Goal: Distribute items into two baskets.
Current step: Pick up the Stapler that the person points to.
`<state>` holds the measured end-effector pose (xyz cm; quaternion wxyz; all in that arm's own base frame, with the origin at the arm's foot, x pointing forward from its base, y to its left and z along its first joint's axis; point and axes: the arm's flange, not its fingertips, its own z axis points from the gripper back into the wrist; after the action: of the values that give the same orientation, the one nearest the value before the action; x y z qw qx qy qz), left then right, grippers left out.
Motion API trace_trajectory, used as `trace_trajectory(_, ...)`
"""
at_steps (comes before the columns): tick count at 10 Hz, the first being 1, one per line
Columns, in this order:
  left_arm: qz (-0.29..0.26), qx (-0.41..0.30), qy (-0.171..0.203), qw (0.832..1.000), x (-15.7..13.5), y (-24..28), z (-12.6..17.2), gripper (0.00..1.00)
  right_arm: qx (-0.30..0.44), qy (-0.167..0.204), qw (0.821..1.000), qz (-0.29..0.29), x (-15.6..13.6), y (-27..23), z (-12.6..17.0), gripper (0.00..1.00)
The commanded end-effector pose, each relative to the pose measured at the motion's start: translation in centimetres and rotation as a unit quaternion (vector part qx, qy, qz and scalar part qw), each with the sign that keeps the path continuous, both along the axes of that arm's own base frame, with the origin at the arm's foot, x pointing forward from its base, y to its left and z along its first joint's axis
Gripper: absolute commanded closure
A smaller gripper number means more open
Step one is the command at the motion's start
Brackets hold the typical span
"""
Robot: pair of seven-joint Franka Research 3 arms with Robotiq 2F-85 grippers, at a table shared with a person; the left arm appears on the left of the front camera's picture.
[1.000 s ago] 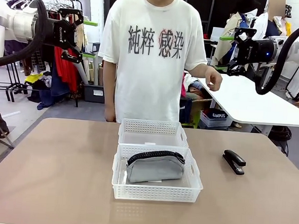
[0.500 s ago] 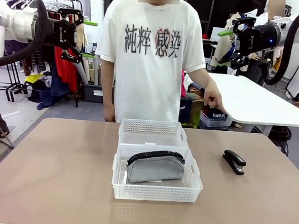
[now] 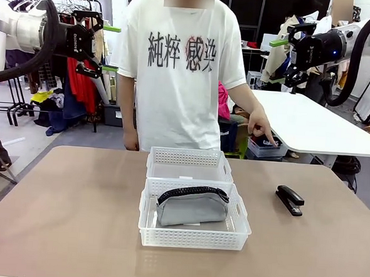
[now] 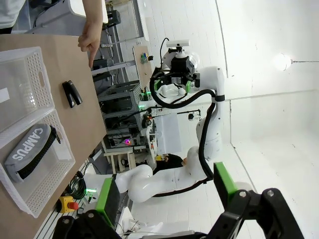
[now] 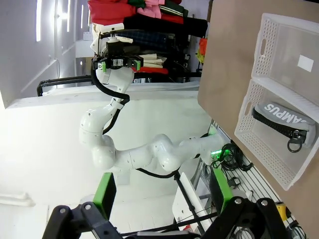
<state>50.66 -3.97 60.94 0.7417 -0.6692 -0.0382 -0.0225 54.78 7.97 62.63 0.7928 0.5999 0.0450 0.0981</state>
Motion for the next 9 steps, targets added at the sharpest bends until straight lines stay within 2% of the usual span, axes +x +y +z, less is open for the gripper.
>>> trace_trajectory(1,-0.004,-0.002,0.000,1.000,-0.14,0.18,0.18,0.00,0.011,-0.002,1.000,0.004,0.14,-0.05,0.48,0.00)
trace_trajectory(9,-0.004,-0.002,0.000,1.000,-0.14,0.18,0.18,0.00,0.013,-0.002,1.000,0.005,0.20,-0.13,0.40,0.00)
